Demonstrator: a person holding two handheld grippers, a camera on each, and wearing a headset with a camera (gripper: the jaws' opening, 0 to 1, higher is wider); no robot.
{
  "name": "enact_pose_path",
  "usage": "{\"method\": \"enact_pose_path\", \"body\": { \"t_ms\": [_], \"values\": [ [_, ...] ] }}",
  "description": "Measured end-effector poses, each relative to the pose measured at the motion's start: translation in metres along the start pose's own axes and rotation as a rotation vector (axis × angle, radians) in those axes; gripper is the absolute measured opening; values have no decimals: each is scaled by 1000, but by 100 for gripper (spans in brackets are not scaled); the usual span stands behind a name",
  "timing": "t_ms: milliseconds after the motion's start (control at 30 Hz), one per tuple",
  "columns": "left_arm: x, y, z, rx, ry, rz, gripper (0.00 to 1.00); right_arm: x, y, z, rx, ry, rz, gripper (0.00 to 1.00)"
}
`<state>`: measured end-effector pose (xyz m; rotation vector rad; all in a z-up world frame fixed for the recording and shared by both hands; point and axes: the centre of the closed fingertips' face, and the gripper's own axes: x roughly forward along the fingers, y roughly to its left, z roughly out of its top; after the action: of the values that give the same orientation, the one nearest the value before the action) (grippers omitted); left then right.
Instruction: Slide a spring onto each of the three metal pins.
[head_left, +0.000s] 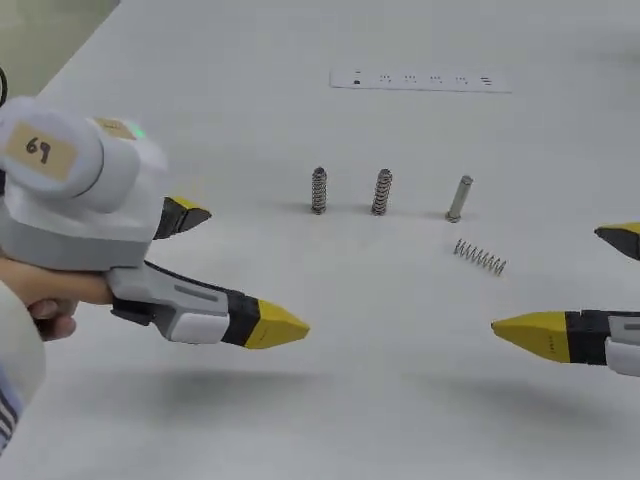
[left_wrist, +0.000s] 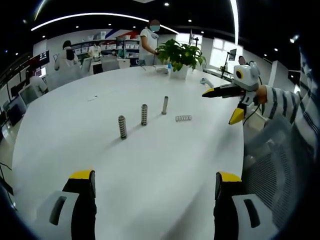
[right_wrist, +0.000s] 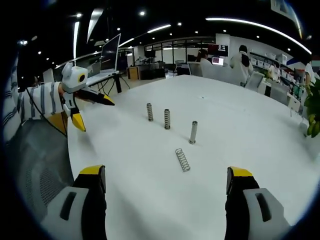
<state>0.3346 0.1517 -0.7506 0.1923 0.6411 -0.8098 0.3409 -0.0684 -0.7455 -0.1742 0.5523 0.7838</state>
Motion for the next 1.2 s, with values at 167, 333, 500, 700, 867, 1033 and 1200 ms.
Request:
{"method": "enact_pose_path", "body": {
  "t_ms": [167, 333, 500, 700, 867, 1033, 1200],
  "values": [
    [0, 2, 1, 1, -6, 1, 97, 0, 6, -2, 11, -2, 7, 100],
    [0, 4, -3, 2, 11, 3, 96, 1, 14, -4, 15, 5, 23, 99],
    [1, 3, -2, 12, 11, -6, 94, 0, 13, -8, 18, 12, 18, 99],
    [9, -4, 7, 41, 21, -36, 92, -3, 12, -8, 27, 8, 10, 99],
    [24, -25, 23, 95, 10, -112, 89, -4, 14, -11, 28, 12, 12, 99],
    [44, -48, 31, 135, 20, -184, 86, -5, 17, -13, 30, 15, 12, 99],
    [59, -61, 39, 201, 36, -236, 83, -9, 16, -12, 35, 11, 7, 99]
  ]
}}
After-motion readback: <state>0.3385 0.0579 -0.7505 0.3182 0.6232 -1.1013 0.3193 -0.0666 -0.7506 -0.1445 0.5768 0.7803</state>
